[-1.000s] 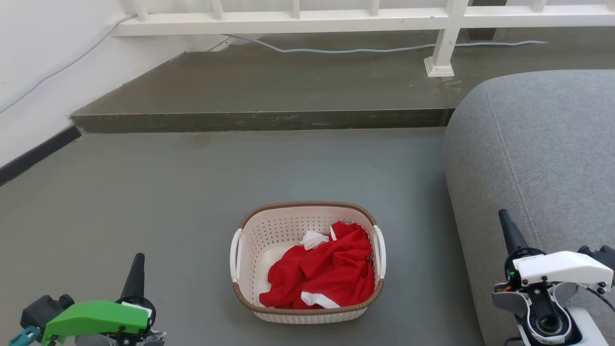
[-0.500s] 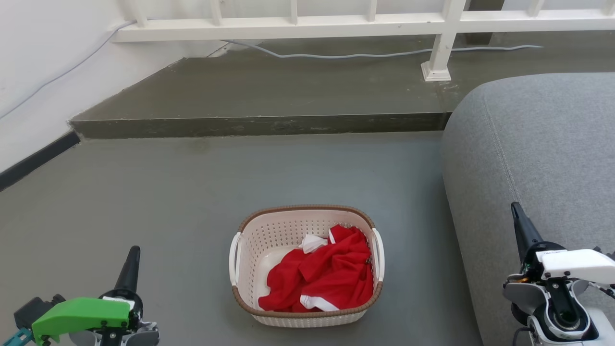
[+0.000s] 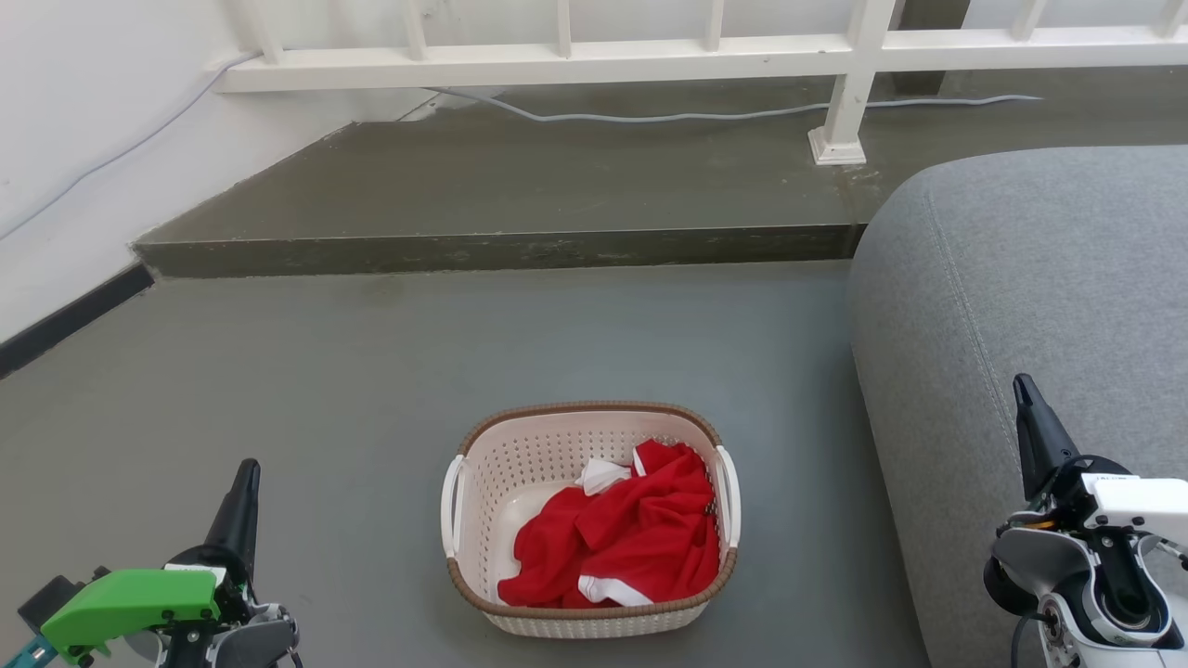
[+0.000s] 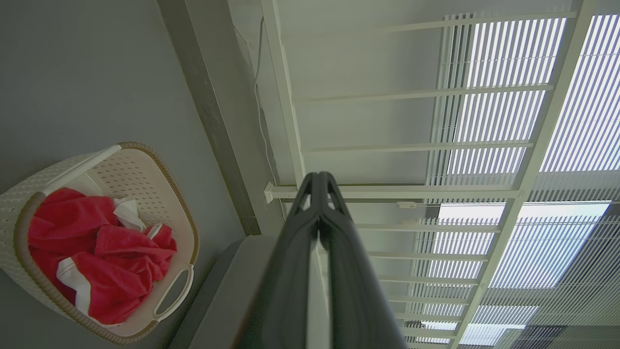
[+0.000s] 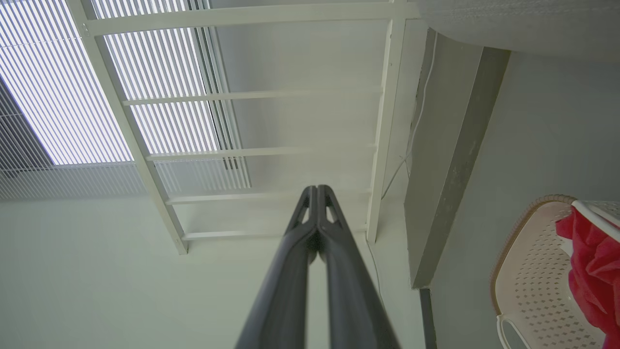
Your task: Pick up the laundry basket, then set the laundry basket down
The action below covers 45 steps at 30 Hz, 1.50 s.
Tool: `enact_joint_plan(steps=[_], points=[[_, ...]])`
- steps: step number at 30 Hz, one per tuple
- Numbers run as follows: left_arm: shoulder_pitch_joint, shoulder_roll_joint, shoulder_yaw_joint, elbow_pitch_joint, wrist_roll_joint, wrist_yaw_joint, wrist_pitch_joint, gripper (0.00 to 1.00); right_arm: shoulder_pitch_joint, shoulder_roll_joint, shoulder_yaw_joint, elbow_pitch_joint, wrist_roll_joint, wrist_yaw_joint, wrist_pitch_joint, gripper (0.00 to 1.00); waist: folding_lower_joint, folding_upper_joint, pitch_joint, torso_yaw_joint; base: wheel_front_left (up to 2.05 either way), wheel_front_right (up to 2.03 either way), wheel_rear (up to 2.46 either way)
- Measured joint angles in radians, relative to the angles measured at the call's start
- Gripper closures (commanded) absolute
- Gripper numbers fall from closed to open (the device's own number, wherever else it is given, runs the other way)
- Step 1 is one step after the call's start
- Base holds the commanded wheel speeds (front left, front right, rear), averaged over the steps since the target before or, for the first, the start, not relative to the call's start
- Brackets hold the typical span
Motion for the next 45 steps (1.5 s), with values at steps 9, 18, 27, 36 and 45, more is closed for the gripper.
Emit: enact_joint_plan(steps=[9, 18, 27, 36, 45], points=[[-0.009, 0.000, 0.004, 0.004, -0.001, 0.000, 0.004, 1.00, -0.007, 0.000, -0.001, 0.005, 0.000, 0.005, 0.000, 1.00, 0.0000, 0.0000, 0.000, 0.000, 0.00, 0.00, 0.00], [-0.009, 0.000, 0.006, 0.007, -0.001, -0.001, 0.004, 1.00, -0.013, 0.000, -0.002, 0.009, 0.000, 0.005, 0.000, 1.00, 0.0000, 0.0000, 0.000, 0.000, 0.00, 0.00, 0.00], [-0.010, 0.000, 0.007, 0.012, -0.001, -0.001, 0.004, 1.00, -0.013, 0.000, -0.002, 0.012, 0.000, 0.006, 0.005, 1.00, 0.0000, 0.0000, -0.001, 0.000, 0.00, 0.00, 0.00], [-0.010, 0.000, 0.007, 0.018, -0.001, -0.005, 0.004, 1.00, -0.014, 0.000, -0.003, 0.014, 0.000, 0.006, 0.005, 1.00, 0.0000, 0.0000, -0.001, 0.000, 0.00, 0.00, 0.00], [-0.011, 0.000, 0.009, 0.022, -0.001, -0.006, 0.004, 1.00, -0.014, 0.001, -0.003, 0.017, 0.000, 0.006, 0.006, 1.00, 0.0000, 0.0000, -0.001, 0.000, 0.00, 0.00, 0.00]])
